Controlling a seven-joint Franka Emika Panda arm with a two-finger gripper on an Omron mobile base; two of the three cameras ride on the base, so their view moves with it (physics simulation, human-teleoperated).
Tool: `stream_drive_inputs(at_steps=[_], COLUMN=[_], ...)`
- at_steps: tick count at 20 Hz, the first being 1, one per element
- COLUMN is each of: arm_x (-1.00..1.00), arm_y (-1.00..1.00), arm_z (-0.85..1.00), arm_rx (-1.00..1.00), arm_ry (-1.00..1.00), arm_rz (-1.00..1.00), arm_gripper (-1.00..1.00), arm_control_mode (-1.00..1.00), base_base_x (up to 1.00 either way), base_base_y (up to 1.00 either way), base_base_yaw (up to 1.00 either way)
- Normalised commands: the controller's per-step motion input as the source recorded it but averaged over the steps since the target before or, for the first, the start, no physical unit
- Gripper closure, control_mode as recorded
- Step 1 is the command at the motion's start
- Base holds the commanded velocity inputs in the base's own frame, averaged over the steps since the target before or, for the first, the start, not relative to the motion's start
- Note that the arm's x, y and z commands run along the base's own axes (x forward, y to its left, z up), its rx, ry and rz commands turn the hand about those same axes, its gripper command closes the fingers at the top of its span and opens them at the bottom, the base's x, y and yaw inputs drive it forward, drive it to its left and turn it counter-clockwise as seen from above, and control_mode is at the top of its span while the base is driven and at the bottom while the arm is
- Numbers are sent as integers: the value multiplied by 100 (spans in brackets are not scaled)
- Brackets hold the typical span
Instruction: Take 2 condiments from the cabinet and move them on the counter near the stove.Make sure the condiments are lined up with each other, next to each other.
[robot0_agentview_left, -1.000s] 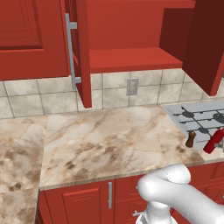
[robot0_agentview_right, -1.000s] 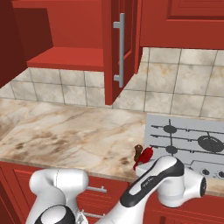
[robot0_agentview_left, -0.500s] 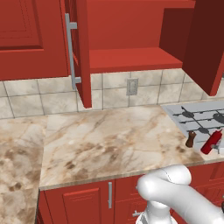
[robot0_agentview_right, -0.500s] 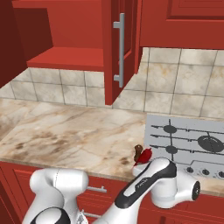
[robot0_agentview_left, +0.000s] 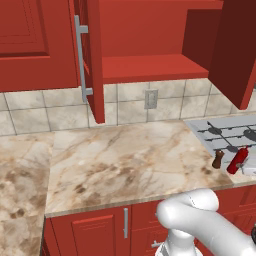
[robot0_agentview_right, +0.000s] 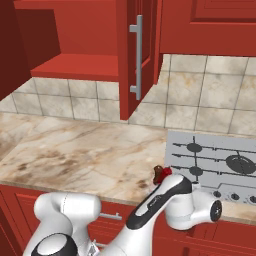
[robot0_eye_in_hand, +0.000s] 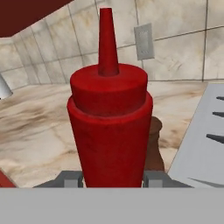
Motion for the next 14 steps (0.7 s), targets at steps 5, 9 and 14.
stream_drive_inputs(at_steps=[5, 9, 14], arm_x=[14, 8, 11], arm_y=[0, 0, 0], arm_z=[-20, -16, -2], arm_rx=[-8, -5, 0], arm_ry=[0, 0, 0], arm_rz=[0, 0, 0], arm_gripper=[100, 100, 100], arm_control_mode=[-100, -100, -100], base_base_x=[0, 0, 0], base_base_y=[0, 0, 0], base_base_yaw=[0, 0, 0])
